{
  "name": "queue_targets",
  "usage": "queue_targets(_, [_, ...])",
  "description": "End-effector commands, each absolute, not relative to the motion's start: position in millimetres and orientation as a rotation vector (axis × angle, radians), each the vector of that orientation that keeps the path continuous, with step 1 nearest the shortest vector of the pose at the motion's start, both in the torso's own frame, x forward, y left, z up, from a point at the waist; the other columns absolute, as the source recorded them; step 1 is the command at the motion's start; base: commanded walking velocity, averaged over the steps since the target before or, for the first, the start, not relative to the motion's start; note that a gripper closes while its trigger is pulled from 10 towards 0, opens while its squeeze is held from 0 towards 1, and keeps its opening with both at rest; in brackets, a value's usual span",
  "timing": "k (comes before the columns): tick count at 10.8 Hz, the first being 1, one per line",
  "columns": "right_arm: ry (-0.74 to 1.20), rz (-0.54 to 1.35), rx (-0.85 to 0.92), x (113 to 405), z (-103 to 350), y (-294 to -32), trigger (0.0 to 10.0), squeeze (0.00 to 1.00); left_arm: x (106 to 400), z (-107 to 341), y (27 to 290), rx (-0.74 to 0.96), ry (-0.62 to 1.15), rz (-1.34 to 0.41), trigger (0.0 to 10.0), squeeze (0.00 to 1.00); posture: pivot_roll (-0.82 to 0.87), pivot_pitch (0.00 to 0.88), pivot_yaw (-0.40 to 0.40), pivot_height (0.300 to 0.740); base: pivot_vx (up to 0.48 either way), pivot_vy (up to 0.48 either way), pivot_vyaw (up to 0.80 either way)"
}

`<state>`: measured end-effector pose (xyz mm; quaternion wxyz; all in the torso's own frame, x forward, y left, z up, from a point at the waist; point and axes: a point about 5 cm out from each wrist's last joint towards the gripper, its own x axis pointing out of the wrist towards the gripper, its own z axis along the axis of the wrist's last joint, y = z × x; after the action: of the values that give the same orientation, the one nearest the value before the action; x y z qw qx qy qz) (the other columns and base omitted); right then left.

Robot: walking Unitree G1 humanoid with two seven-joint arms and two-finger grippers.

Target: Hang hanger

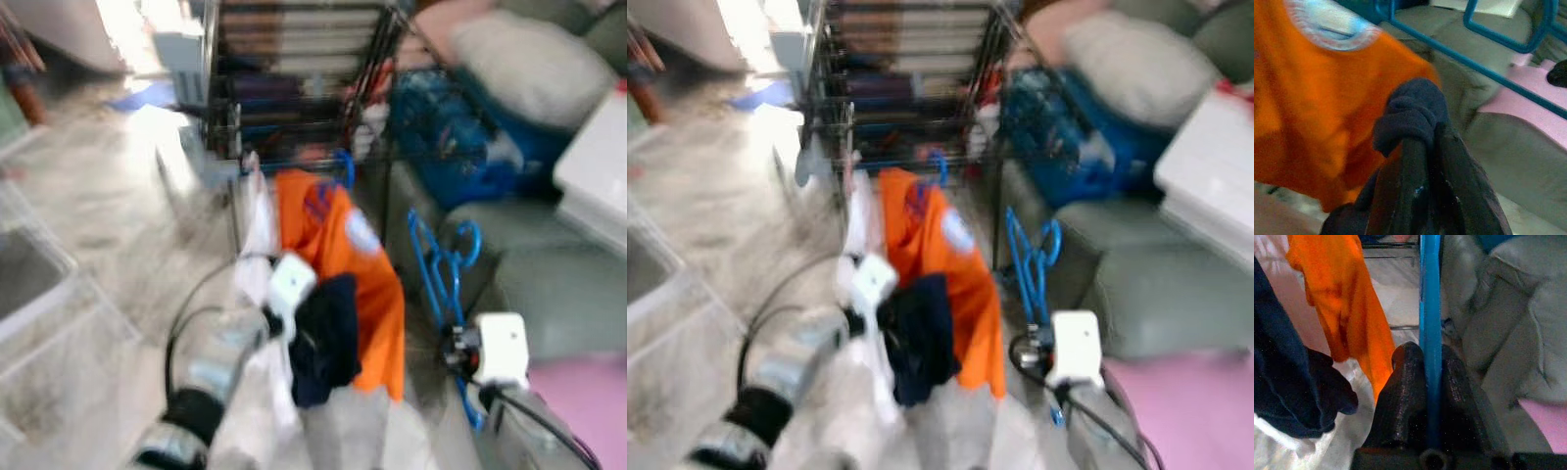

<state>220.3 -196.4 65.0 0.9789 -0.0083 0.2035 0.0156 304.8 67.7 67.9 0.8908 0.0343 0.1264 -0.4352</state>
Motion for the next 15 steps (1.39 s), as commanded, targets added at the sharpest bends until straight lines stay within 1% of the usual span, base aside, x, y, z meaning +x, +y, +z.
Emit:
queue_targets(1, [0.398, 0.025, -0.013, 221.8, 68.1, -197.9, 10.0, 0.00, 311.0, 78.9, 67.3, 0.093, 0.219, -0.906, 10.0, 0.00, -0.03, 0.000, -0.048, 0.740, -0.368, 0.000, 0.00])
queue_targets(6, [0.390, 0.026, -0.004, 221.6, 68.8, -195.1, 10.0, 0.00, 312.4, 79.2, 68.8, 0.102, 0.219, -0.905, 10.0, 0.00, -0.03, 0.000, -0.051, 0.740, -0.354, 0.000, 0.00])
queue_targets(12, [0.395, 0.018, 0.001, 221.7, 68.0, -194.6, 10.0, 0.00, 316.0, 80.4, 69.9, 0.065, 0.227, -0.886, 10.0, 0.00, -0.03, 0.000, -0.048, 0.740, 0.000, 0.000, 0.00])
queue_targets(15, [0.405, 0.023, 0.001, 222.2, 66.3, -193.5, 10.0, 0.00, 314.7, 79.5, 69.4, 0.058, 0.235, -0.908, 10.0, 0.00, -0.03, 0.000, -0.048, 0.740, 0.000, 0.376, -0.80])
